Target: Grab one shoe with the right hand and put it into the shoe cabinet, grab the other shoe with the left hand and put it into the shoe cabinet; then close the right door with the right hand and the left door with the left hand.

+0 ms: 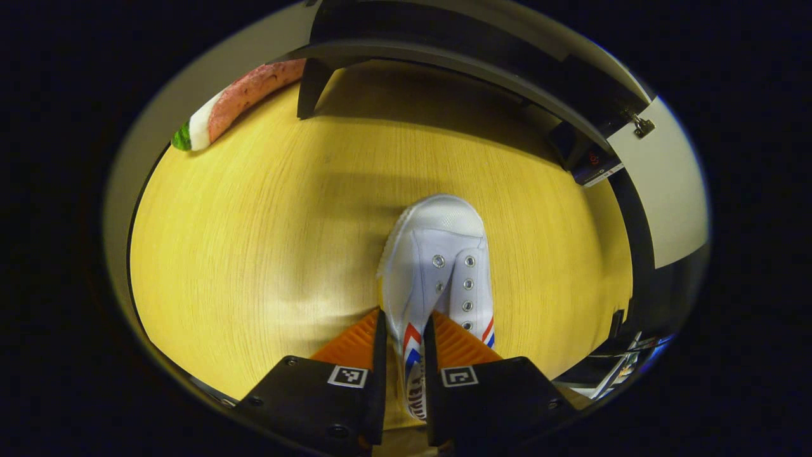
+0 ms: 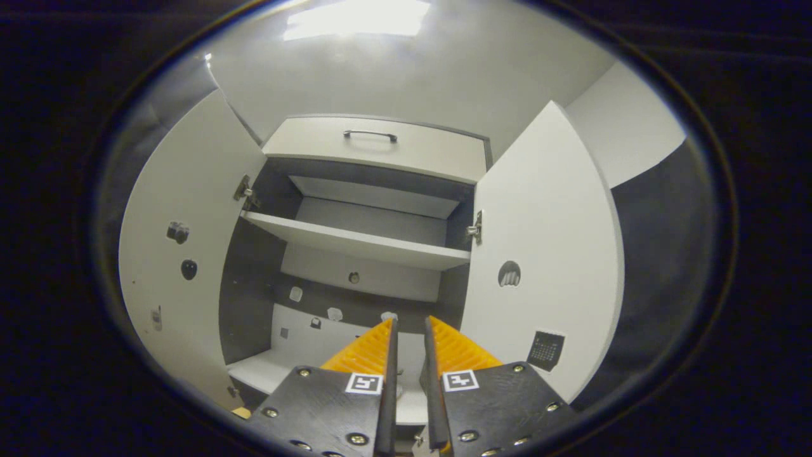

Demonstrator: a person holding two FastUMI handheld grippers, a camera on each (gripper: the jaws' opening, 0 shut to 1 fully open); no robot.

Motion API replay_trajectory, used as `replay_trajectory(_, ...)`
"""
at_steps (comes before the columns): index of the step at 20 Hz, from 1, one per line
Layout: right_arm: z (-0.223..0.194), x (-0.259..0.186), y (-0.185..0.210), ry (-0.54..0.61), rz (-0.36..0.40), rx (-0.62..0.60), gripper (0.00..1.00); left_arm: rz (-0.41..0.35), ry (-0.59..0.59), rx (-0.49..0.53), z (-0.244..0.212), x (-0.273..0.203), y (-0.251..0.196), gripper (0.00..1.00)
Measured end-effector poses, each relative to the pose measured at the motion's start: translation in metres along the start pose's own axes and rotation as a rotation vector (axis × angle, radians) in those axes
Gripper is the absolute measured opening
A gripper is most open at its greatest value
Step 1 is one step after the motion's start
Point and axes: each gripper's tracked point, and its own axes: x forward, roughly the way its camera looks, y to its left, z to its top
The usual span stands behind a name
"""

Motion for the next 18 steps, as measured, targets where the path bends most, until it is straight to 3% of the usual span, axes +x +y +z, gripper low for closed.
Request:
replay_trajectory(5,-0.004,-0.01,-0.019,0.024,-0.035,0.01,0.2,0.007,-0.092,0.088,0.018,-0.009,0.001,0.23)
replay_trajectory(11,-0.008,-0.02,-0.035,0.043,-0.062,0.007,0.2,-0.081,-0.287,0.116,0.058,-0.052,0.006,0.23)
replay_trajectory(18,-0.001,-0.037,-0.049,0.059,-0.059,0.063,0.2,-0.156,-0.526,0.16,0.06,-0.047,0.007,0.22)
